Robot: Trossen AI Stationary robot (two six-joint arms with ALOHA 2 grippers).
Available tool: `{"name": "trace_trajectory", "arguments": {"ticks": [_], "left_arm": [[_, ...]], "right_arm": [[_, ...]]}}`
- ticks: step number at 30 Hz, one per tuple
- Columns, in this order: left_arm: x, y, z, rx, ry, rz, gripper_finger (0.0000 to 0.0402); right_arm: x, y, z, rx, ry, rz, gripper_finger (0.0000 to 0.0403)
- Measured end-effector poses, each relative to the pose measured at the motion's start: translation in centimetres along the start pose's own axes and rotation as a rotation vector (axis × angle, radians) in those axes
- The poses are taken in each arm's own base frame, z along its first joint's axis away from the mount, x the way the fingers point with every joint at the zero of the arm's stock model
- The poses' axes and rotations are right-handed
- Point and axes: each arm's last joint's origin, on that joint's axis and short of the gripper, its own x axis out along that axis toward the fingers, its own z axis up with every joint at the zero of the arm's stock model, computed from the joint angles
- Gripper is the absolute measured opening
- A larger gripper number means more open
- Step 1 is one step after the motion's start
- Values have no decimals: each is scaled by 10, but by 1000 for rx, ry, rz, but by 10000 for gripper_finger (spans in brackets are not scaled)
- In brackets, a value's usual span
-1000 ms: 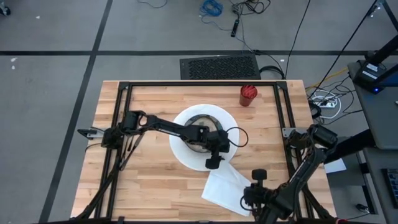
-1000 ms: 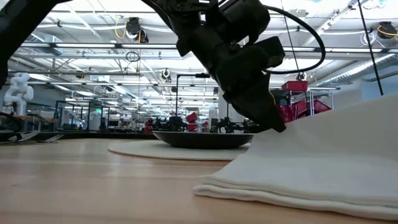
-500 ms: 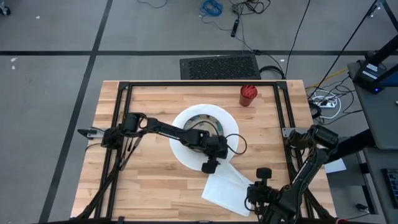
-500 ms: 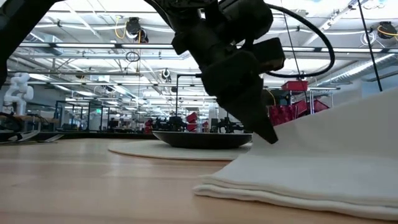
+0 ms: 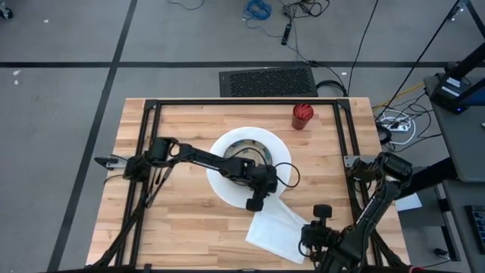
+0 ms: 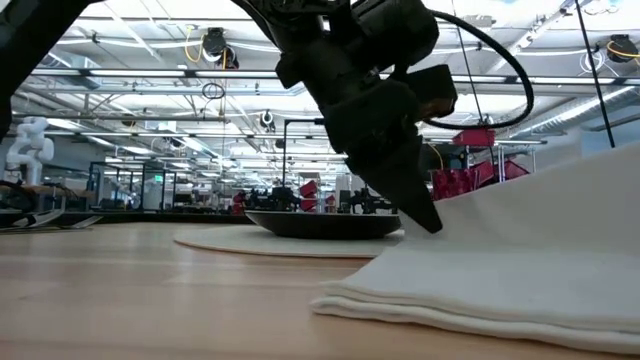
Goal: Set table place
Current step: Fold the white table napkin
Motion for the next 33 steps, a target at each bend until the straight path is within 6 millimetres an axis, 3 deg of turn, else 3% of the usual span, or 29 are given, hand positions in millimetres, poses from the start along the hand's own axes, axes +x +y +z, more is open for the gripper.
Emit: {"name": "trace_trajectory", "arguments": {"ticks": [4, 13, 21, 27, 33], "left_arm": [[-1, 0, -2, -27, 28, 20, 4], [-43, -6, 17, -19, 26, 72, 0], [-58, -46, 21, 19, 59, 23, 0], [-52, -75, 22, 47, 59, -14, 0], [-50, -92, 21, 49, 67, -36, 0]], "right_arm": [[-2, -5, -1, 25, 14, -29, 0], [-22, -38, -3, 113, 5, -174, 0], [-22, -27, -2, 150, -31, -83, 0], [-22, -16, -6, 155, -49, -32, 0], [-17, 2, -16, 154, -56, 8, 0]]}}
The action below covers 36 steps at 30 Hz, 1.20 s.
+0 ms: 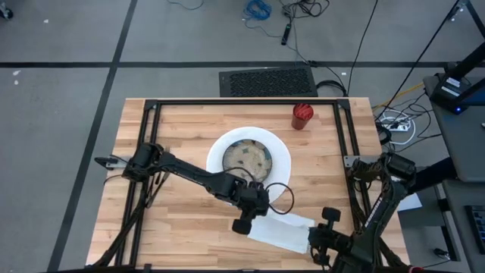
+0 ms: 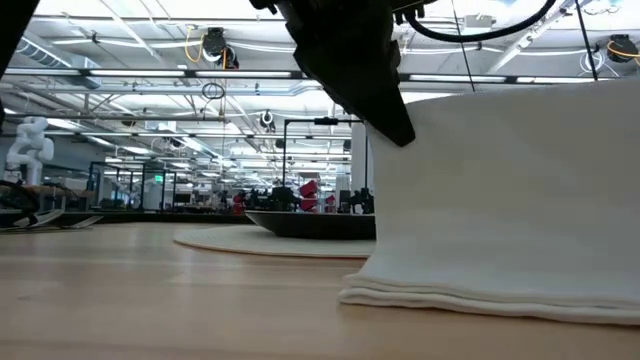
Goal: Set table place
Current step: Fold the white table napkin
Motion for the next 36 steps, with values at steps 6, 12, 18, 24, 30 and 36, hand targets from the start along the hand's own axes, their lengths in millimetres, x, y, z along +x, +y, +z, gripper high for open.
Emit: {"name": "trace_trajectory", "arguments": {"ticks": [6, 12, 18, 24, 30, 36], "left_arm": [[9, -16, 2, -6, -29, -21, 0], [24, -29, -4, 5, 8, -37, 0], [34, -34, -7, 15, 24, -67, 0], [34, -41, -4, 28, -11, -146, 0], [44, -45, -8, 41, 13, -163, 0], [51, -46, -11, 42, 23, -177, 0]], "right_arm": [[2, 11, -9, -5, 13, 38, 0], [17, 28, -17, -24, 28, 64, 0], [23, 37, -17, -19, 16, 110, 0], [22, 40, -17, -2, 12, 137, 0], [23, 43, -16, 10, 6, 158, 0], [23, 44, -17, 11, 6, 159, 1]]}}
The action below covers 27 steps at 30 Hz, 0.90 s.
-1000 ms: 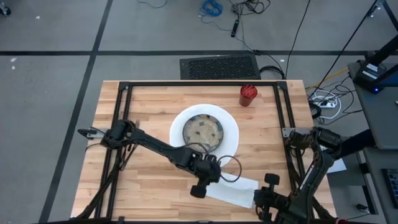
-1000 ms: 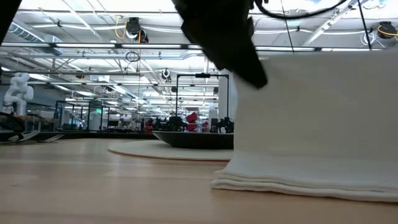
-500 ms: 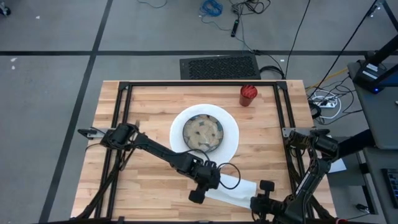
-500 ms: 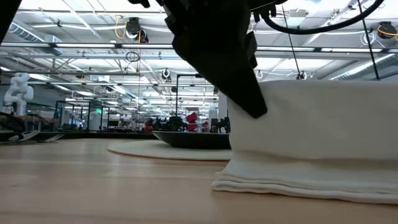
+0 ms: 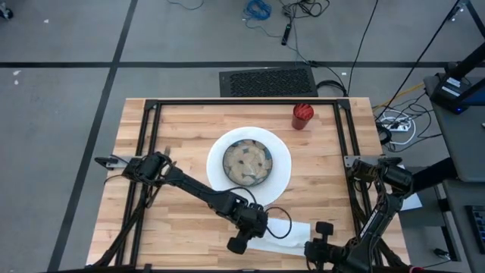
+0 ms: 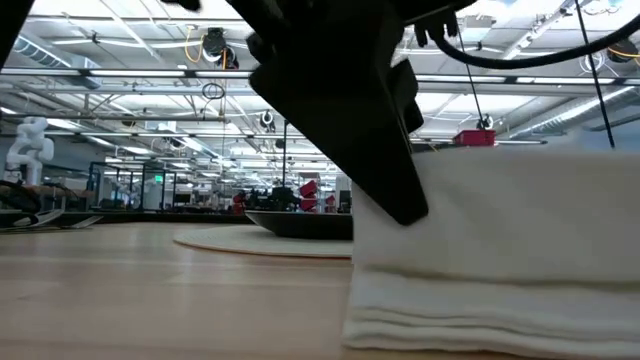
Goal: Set table place
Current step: Fold the white table napkin, then put the white table napkin to the left of the white table mat
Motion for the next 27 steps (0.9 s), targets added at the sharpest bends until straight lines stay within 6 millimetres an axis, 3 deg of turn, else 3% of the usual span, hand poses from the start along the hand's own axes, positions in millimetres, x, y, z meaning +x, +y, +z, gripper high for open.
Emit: {"name": "trace_trajectory", "arguments": {"ticks": [6, 15, 19, 22, 27], "left_arm": [[0, -4, 4, 29, -37, -136, 8], [-1, -9, 4, -19, -29, -297, 94], [-4, -12, 4, -13, -28, -389, 110], [-4, -5, 4, -15, -34, -345, 111], [-7, 17, 9, -43, -97, -62, 112]], "right_arm": [[7, 4, -1, 12, 18, 12, 42], [12, 1, 13, 71, 110, 53, 151], [4, -3, 22, 102, 122, 93, 182], [-5, -4, 28, 140, 108, 139, 190], [-8, -12, 28, 126, 55, 60, 192]]}}
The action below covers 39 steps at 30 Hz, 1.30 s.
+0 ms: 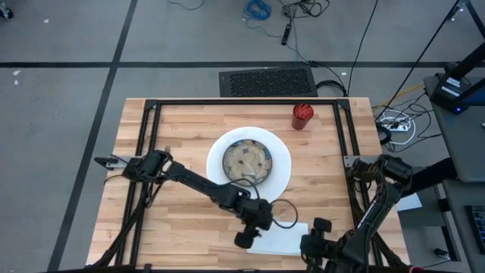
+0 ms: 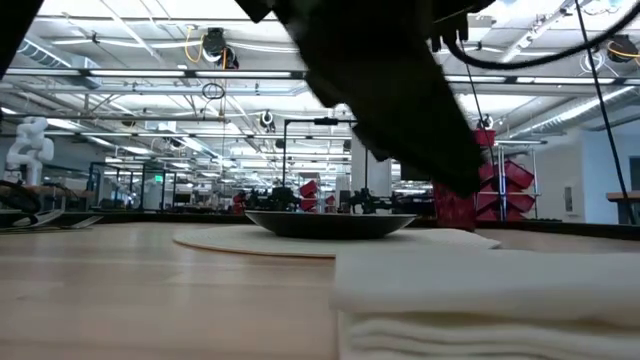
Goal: Set table place
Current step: Put the white table napkin to the left of the white table mat
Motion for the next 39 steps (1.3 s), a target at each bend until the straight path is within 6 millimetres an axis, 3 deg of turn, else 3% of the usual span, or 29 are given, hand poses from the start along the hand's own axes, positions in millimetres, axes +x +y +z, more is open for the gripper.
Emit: {"name": "trace_trajectory", "arguments": {"ticks": [3, 6, 11, 13, 18, 22, 28, 39], "left_arm": [[4, 4, 2, 6, -39, 50, 112], [20, 2, -6, -13, -4, 48, 112], [43, 0, -18, -12, 33, 45, 112], [46, 0, -19, -22, 39, 44, 112], [44, -1, -18, -33, 38, 47, 112], [39, 0, -17, -34, 41, 54, 112], [30, -2, -26, -79, 168, 68, 112], [16, -27, -65, -144, 599, 123, 112]], "right_arm": [[12, -1, -3, -11, -78, -81, 192], [27, 9, -6, -27, -91, -53, 192], [56, 19, -20, -35, -9, -40, 192], [58, 21, -21, -32, 16, -30, 192], [47, 19, -16, -18, 28, 7, 192], [16, 16, -6, 0, -72, 52, 192], [-6, 9, 1, 3, -243, 25, 192], [2, 6, 16, -31, -364, -34, 192]]}}
